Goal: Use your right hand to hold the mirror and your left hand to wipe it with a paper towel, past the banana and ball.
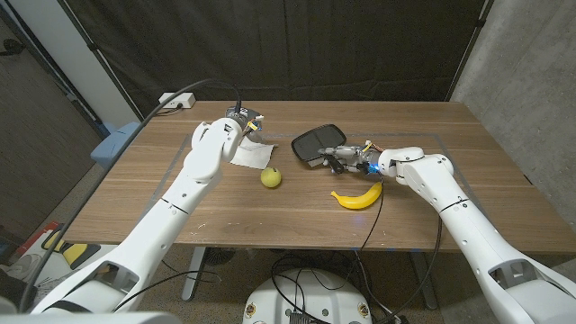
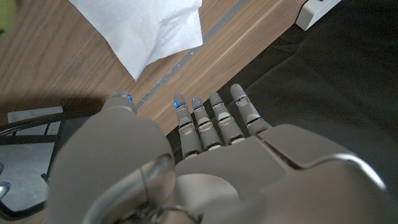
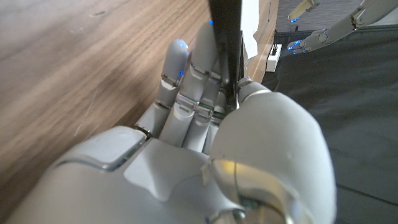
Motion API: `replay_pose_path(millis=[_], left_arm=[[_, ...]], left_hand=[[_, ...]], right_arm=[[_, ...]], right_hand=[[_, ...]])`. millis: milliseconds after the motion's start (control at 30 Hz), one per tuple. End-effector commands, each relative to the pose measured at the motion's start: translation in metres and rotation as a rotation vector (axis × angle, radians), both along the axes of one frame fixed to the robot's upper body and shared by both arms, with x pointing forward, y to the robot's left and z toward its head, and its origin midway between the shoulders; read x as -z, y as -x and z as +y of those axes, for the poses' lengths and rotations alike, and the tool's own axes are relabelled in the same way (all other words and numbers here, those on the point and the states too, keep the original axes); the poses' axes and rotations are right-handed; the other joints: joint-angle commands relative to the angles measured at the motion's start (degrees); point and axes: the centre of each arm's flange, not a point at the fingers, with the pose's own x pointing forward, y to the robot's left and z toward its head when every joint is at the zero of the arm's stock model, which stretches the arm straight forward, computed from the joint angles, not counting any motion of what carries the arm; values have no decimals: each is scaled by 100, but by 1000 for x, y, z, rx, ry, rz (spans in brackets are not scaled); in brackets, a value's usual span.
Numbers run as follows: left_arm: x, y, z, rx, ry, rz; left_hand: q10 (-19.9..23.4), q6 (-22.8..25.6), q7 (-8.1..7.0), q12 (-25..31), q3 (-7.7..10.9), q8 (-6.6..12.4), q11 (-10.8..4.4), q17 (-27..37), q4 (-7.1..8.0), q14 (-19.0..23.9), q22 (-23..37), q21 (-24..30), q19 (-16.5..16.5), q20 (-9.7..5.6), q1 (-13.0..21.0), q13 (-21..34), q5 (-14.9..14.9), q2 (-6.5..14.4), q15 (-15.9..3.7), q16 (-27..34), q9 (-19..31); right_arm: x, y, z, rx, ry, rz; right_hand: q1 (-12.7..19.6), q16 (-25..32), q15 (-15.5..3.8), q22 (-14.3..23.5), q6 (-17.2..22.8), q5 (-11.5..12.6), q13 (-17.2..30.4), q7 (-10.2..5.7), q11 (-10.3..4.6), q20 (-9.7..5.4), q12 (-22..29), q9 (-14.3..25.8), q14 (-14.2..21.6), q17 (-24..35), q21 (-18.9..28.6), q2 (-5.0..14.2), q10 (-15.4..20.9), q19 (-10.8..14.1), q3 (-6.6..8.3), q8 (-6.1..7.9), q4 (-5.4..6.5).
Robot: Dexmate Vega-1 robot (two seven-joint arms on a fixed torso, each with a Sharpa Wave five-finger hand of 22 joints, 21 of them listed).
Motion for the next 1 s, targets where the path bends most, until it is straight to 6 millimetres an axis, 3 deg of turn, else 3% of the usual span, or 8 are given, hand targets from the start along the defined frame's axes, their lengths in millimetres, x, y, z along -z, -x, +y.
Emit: replay_pose_path(millis=[33,167,300,400,533,633,800,1000], left_arm=[[-2,7,-4,46,-16,-51],[-3,9,-5,56,-23,-65],[-4,11,-7,66,-26,-78],[-4,12,-8,71,-33,-86],[-4,14,-10,72,-41,-93],[-4,15,-10,74,-42,-96],[-3,16,-12,73,-53,-100],[-2,18,-14,74,-60,-108]], left_hand=[[4,72,-2,42,-4,40,-23,-15,44,-41,10,-21,15,-45,41,-8,17,-11,-95,48,10],[16,79,-5,50,-8,38,-44,-41,36,-47,10,-37,15,-50,50,-27,17,1,-116,51,5],[45,90,-17,64,2,38,-51,-68,18,-32,11,-51,24,-53,82,-46,21,27,-138,63,1],[50,96,-23,66,14,38,-55,-90,-1,-31,11,-65,20,-46,119,-61,26,49,-148,66,-3],[46,85,-13,66,38,30,-50,-119,-34,-38,12,-83,18,-44,184,-80,36,84,-162,68,-6],[41,82,-16,66,76,26,-69,-147,-71,-41,13,-100,18,-38,266,-99,50,139,-180,72,-8],[23,82,-58,64,154,21,-72,-205,-151,-48,15,-135,20,-31,443,-134,77,244,-207,79,-12],[5,47,-51,62,198,5,-78,-248,-210,-64,16,-166,11,-17,565,-157,92,294,-201,80,-13]], right_arm=[[9,-3,-9,21,-44,39],[9,-4,-12,-3,-34,53],[10,-5,-14,-51,-34,74],[12,-5,-17,-59,-44,78],[14,-6,-22,-91,-70,92],[16,-7,-26,-114,-99,97],[18,-6,-32,-118,-130,98],[20,-3,-40,-125,-182,108]], right_hand=[[616,-181,-309,-45,-232,-88,-137,63,-29,-736,-155,-150,-426,-215,-70,515,27,-6,243,12,-233],[318,-408,-315,-116,-593,-175,-294,95,84,-715,-391,-347,-576,-479,-167,345,-267,-199,111,19,-129],[-579,-772,-303,-222,-1346,-213,-443,270,346,-683,-778,-594,-1077,-747,-411,27,-913,-560,-325,45,246],[-975,-1129,-258,-303,-1682,-179,-560,321,492,-653,-1022,-716,-1361,-1148,-671,-99,-1301,-626,-484,70,378],[-1544,-1516,62,-335,-2037,-169,-716,420,715,-470,-1318,-844,-1849,-1523,-1102,-318,-1797,-657,-707,81,566],[-1932,-1696,274,-326,-2114,-172,-811,458,845,-347,-1437,-913,-2059,-1723,-1342,-429,-2021,-644,-859,119,630],[-2273,-1810,460,-315,-2204,-161,-849,534,989,-166,-1489,-964,-2219,-1859,-1554,-461,-2191,-704,-983,121,637],[-3174,-2002,892,-301,-2384,-139,-895,551,1281,190,-1543,-1016,-2590,-2077,-2001,-566,-2532,-865,-1359,128,659]])
